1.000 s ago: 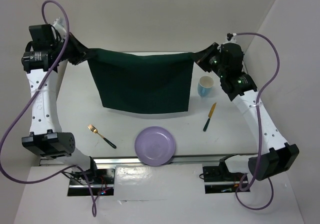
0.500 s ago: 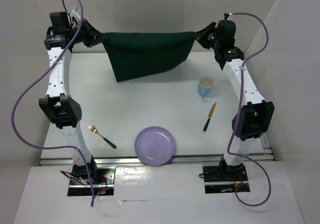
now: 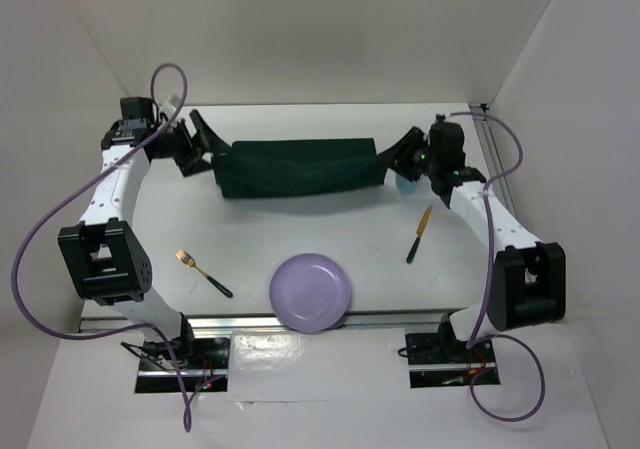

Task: Set the dinner table for one person

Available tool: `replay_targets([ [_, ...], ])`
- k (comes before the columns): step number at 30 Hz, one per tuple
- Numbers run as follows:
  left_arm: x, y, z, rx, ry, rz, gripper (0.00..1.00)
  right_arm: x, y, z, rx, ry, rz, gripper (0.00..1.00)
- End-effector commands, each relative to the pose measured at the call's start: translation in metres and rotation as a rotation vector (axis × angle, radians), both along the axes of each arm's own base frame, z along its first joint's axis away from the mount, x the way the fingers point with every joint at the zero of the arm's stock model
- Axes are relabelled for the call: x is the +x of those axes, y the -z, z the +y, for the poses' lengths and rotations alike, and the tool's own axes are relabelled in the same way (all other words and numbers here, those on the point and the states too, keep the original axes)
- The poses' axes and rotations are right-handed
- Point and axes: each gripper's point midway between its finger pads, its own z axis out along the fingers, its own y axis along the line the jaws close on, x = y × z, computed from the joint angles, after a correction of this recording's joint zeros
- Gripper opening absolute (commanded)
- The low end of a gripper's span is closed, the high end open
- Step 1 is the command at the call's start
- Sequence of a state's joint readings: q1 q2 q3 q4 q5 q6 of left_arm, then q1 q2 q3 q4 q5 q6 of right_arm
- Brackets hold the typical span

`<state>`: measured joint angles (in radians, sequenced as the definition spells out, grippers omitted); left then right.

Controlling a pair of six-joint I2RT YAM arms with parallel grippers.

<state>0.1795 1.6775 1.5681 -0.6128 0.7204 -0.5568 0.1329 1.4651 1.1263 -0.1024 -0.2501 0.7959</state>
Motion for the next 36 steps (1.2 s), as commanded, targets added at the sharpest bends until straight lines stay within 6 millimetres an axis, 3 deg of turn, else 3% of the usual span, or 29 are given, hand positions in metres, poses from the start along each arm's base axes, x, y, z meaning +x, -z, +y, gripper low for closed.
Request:
replay_targets([
  [1,-0.041,0.047,0.011,0.121,-0.015,0.125,1.0,-0.039,0.015,0.0,-0.04,-0.065,0.008,0.58],
  [2,-0.044,0.056,0.017,0.156,-0.034,0.156,1.0,-0.046,0.023,-0.004,-0.061,-0.057,0.037,0.67],
  [4,-0.041,0.057,0.025,0.198,-0.066,0.169,1.0,-0.059,0.034,-0.016,-0.131,-0.037,0.08,0.8],
  [6,-0.034,0.054,0.031,0.219,-0.097,0.163,1.0,-0.059,0.027,-0.02,-0.158,-0.026,0.075,0.8],
  [10,-0.012,0.054,0.04,0.267,-0.133,0.16,0.88,-0.047,0.012,-0.018,-0.197,-0.043,0.048,0.8],
  [11,-0.003,0.059,0.041,0.284,-0.137,0.168,0.75,-0.04,0.011,-0.012,-0.215,-0.068,0.041,0.71],
  [13,0.006,0.067,0.043,0.315,-0.148,0.182,0.67,-0.032,0.015,-0.006,-0.248,-0.085,0.057,0.61],
  [14,0.012,0.08,0.044,0.338,-0.15,0.21,0.6,-0.029,0.018,-0.001,-0.278,-0.115,0.06,0.55],
  [15,0.019,0.079,0.042,0.348,-0.149,0.2,0.59,-0.02,0.028,0.005,-0.311,-0.124,0.101,0.41],
  [18,0.036,0.097,0.047,0.385,-0.153,0.225,0.57,0.001,0.046,0.015,-0.396,-0.159,0.144,0.17],
  [20,0.048,0.109,0.048,0.403,-0.153,0.252,0.62,0.022,0.057,0.022,-0.44,-0.187,0.172,0.1],
  [23,0.058,0.119,0.052,0.415,-0.169,0.274,0.69,0.049,0.069,0.021,-0.522,-0.181,0.197,0.1],
  [24,0.062,0.12,0.055,0.426,-0.177,0.273,0.71,0.066,0.077,0.026,-0.544,-0.175,0.218,0.1],
  [29,0.078,0.153,0.061,0.47,-0.188,0.327,0.84,0.116,0.113,0.028,-0.616,-0.158,0.291,0.23],
  [31,0.08,0.162,0.057,0.451,-0.169,0.342,0.88,0.126,0.123,0.026,-0.636,-0.142,0.307,0.33],
  [32,0.083,0.169,0.056,0.442,-0.162,0.346,0.88,0.132,0.132,0.026,-0.654,-0.144,0.32,0.45],
  [35,0.085,0.177,0.049,0.429,-0.152,0.355,0.86,0.139,0.138,0.021,-0.66,-0.142,0.32,0.46],
  [36,0.088,0.181,0.05,0.429,-0.153,0.352,0.83,0.141,0.142,0.022,-0.67,-0.15,0.315,0.5],
])
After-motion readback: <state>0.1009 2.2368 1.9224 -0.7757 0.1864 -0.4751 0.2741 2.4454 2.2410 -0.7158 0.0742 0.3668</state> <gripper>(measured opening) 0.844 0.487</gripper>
